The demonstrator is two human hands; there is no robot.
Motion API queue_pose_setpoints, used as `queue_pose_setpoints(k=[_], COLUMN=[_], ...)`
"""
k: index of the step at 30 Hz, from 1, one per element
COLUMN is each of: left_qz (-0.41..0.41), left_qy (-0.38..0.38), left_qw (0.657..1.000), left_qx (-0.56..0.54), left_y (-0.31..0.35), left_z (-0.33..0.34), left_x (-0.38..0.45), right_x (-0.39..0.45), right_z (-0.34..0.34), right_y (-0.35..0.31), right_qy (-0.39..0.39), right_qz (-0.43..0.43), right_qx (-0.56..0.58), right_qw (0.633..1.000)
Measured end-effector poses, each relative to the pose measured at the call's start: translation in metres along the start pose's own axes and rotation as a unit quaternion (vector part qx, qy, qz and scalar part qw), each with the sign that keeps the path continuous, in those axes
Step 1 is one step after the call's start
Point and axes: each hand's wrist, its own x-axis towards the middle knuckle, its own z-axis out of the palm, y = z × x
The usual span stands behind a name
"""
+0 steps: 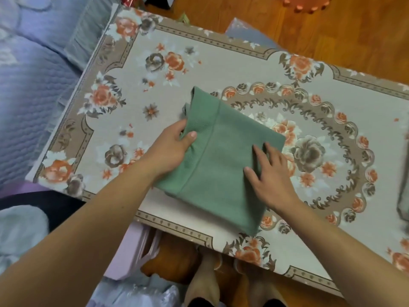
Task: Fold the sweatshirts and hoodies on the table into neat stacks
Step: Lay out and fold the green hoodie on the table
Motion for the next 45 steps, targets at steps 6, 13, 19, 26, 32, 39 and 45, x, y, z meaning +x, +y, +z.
queue_pose_setpoints(k=[6, 13, 19, 26, 32, 39, 45], left_qz=[-0.119, 0.198, 0.074, 0.083, -0.365, -0.339, -0.329], left_qy=[0.134, 0.045, 0.058, 0.086, 0.191, 0.222, -0.007], left_qw=[0.949, 0.815, 0.823, 0.865, 0.870, 0.820, 0.894], left_qx=[0.259, 0.542, 0.561, 0.488, -0.270, -0.405, -0.303], left_y=[-0.070, -0.071, -0.118, -0.092, -0.080, -0.107, -0.099], left_z=[0.013, 0.107, 0.110, 0.095, 0.105, 0.127, 0.113], left_x=[0.030, -0.013, 0.021, -0.010, -0.113, -0.063, -0.054], right_x=[0.011, 0.010, 0.023, 0.132, 0.152, 0.097, -0.059], right_z=[0.033, 0.050, 0.031, 0.013, 0.014, -0.003, 0.009], right_y=[0.011, 0.015, 0.008, -0.010, -0.011, 0.022, 0.109], right_qy=[-0.039, -0.020, 0.029, -0.050, -0.093, -0.140, -0.172], right_qz=[-0.020, -0.036, -0.083, -0.111, -0.094, 0.047, 0.370], right_qx=[-0.106, -0.112, -0.129, -0.149, -0.105, 0.052, 0.453], right_qw=[0.993, 0.993, 0.988, 0.981, 0.986, 0.988, 0.793])
